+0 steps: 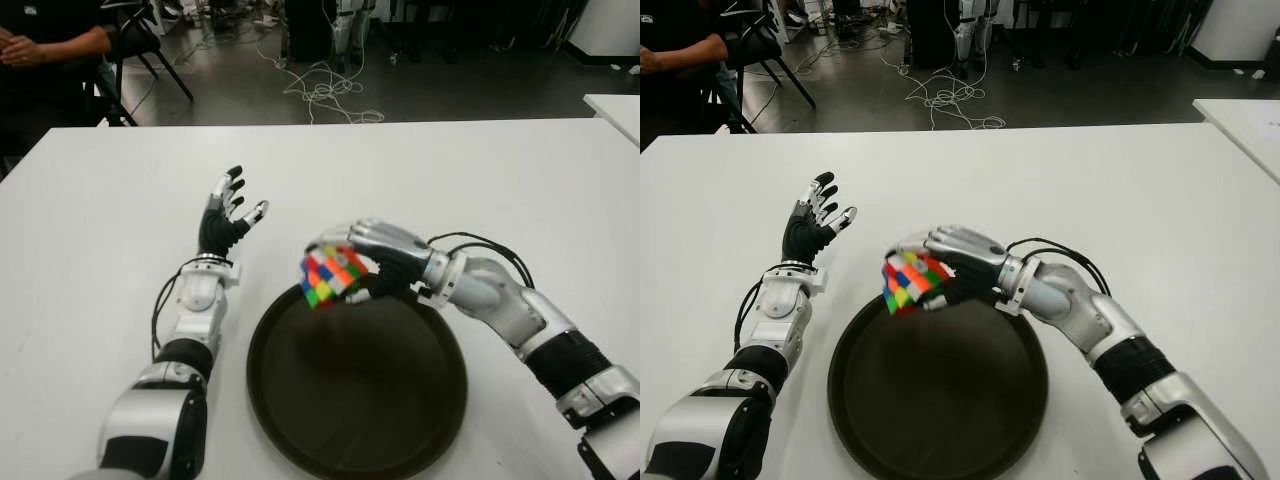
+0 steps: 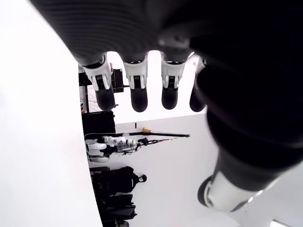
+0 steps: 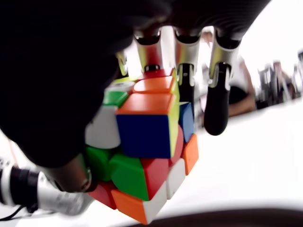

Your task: Pick up the Rubik's Cube and put it in the plate

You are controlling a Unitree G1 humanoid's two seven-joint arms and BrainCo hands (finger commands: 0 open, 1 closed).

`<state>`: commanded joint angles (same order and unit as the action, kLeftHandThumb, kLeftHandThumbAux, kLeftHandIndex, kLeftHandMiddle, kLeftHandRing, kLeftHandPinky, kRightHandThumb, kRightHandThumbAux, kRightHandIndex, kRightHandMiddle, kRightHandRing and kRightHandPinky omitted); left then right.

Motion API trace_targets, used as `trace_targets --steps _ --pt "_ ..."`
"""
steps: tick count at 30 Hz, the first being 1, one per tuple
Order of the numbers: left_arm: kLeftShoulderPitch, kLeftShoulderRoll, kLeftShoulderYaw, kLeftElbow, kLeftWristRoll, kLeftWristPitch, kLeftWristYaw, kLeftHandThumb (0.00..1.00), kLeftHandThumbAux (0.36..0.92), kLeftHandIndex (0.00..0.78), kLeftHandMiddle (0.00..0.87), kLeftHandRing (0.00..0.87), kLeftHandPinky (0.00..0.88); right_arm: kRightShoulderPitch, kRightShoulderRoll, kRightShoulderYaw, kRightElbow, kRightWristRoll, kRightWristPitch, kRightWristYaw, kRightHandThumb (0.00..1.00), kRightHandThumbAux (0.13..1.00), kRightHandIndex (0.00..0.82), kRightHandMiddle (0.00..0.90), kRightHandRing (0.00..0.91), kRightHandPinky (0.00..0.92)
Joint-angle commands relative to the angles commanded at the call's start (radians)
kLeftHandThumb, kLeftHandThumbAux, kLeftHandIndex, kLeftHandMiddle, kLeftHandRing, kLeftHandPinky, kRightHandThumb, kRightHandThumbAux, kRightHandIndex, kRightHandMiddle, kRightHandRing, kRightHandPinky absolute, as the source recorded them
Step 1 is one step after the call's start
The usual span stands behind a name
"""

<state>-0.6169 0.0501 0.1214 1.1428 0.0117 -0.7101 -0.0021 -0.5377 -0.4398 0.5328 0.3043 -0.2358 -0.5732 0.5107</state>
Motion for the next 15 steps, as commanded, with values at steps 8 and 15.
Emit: trace_targets --steps 8,15 --pt "0.000 0.005 -0.006 0.004 0.010 -0.005 0.005 0.004 0.807 0.043 0.085 0.053 0.025 0.008 0.037 -0.028 -0.004 -0.053 0.072 0.039 0.700 0.735 0.416 0.467 0.459 0.481" --pt "0.001 0.008 -0.013 0.002 0.021 -0.010 0.012 0.000 0.796 0.046 0.089 0.057 0.029 0.021 0.069 -0.036 0.012 -0.221 0.086 -0.106 0.699 0.735 0.415 0.429 0.424 0.443"
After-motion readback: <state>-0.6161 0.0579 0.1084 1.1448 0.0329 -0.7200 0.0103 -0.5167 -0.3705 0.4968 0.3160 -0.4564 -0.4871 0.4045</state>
